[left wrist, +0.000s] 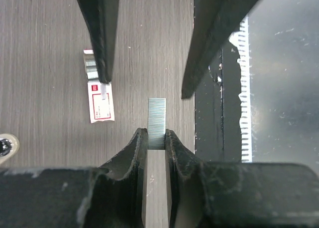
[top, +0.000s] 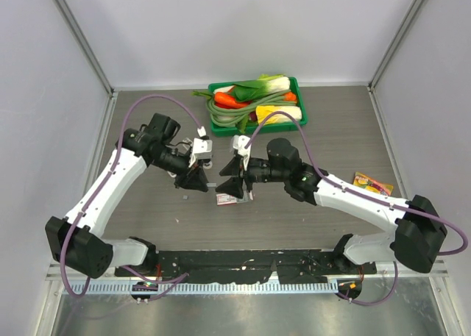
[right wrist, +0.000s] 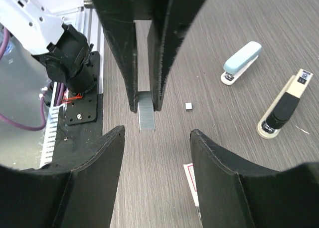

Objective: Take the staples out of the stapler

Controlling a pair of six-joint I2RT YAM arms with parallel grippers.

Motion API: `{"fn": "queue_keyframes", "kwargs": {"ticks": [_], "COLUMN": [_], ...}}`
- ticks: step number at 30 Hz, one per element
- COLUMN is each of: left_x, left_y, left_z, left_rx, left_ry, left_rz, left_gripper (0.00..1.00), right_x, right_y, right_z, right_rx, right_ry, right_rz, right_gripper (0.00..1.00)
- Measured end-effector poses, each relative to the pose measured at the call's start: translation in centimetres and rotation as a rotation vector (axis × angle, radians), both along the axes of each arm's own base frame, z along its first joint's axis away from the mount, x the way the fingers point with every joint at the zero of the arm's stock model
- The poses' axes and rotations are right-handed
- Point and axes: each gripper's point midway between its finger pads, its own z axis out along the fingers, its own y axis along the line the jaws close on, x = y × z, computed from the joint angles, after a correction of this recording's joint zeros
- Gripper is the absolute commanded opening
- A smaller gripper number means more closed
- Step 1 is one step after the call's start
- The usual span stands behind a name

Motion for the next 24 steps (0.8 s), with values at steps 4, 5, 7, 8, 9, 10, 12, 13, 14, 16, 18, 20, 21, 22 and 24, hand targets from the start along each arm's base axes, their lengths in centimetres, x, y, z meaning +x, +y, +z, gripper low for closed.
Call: {"fn": "queue_keyframes", "kwargs": {"ticks": [4, 5, 7, 8, 9, 10, 12, 13, 14, 16, 18, 20, 21, 22, 24], "left_x": [-0.3, -0.4, -0.5, -0.6, -0.6, -0.6, -0.7, -0.7, -0.8, -0.8, -0.9, -1.0, -1.0, -1.0, -1.0], "left_y": [-0.5, -0.5, -0.6, -0.6, -0.6, -0.6, -0.7, -0.7, -0.8, -0.8, -0.9, -0.9, -1.0, -1.0, -1.0], "left_z": [0.1, 0.1, 0.1, 0.1, 0.1, 0.2, 0.2, 0.2, 0.2, 0.2, 0.2, 0.1, 0.1, 0.1, 0.1], "left_rx": [-0.013, -0.013, -0.014, -0.015, -0.015, -0.016, -0.017, -0.018, -0.018, -0.019, -0.018, -0.016, -0.014, -0.014, -0.013], "left_ry": [0.033, 0.038, 0.045, 0.045, 0.043, 0.042, 0.041, 0.041, 0.041, 0.037, 0.028, 0.024, 0.022, 0.021, 0.019], "left_rz": [0.016, 0.017, 0.019, 0.017, 0.015, 0.014, 0.011, 0.009, 0.007, 0.001, -0.009, -0.016, -0.018, -0.019, -0.021], "left_gripper": [0.03, 0.04, 0.04, 0.04, 0.04, 0.04, 0.04, 0.04, 0.04, 0.04, 0.04, 0.04, 0.04, 0.04, 0.04], "right_x": [-0.2, 0.0, 0.1, 0.1, 0.1, 0.0, -0.1, -0.2, -0.2, -0.4, -0.6, -0.8, -0.9, -1.0, -1.2], "right_y": [1.0, 1.1, 1.3, 1.3, 1.4, 1.4, 1.5, 1.6, 1.6, 1.9, 2.0, 2.0, 2.0, 2.1, 2.0], "right_z": [-0.5, -0.5, -0.5, -0.5, -0.4, -0.4, -0.3, -0.2, -0.1, -0.1, -0.1, -0.2, -0.2, -0.2, -0.2], "right_rx": [-0.024, -0.025, -0.026, -0.026, -0.024, -0.023, -0.020, -0.018, -0.017, -0.015, -0.015, -0.021, -0.024, -0.026, -0.030], "right_ry": [-0.035, -0.040, -0.045, -0.045, -0.045, -0.044, -0.044, -0.043, -0.042, -0.038, -0.031, -0.023, -0.017, -0.013, -0.008], "right_rz": [0.028, 0.030, 0.035, 0.038, 0.042, 0.046, 0.055, 0.060, 0.066, 0.082, 0.097, 0.112, 0.120, 0.126, 0.134], "right_gripper": [0.60, 0.60, 0.58, 0.57, 0.56, 0.53, 0.51, 0.50, 0.49, 0.45, 0.42, 0.38, 0.35, 0.34, 0.31]}}
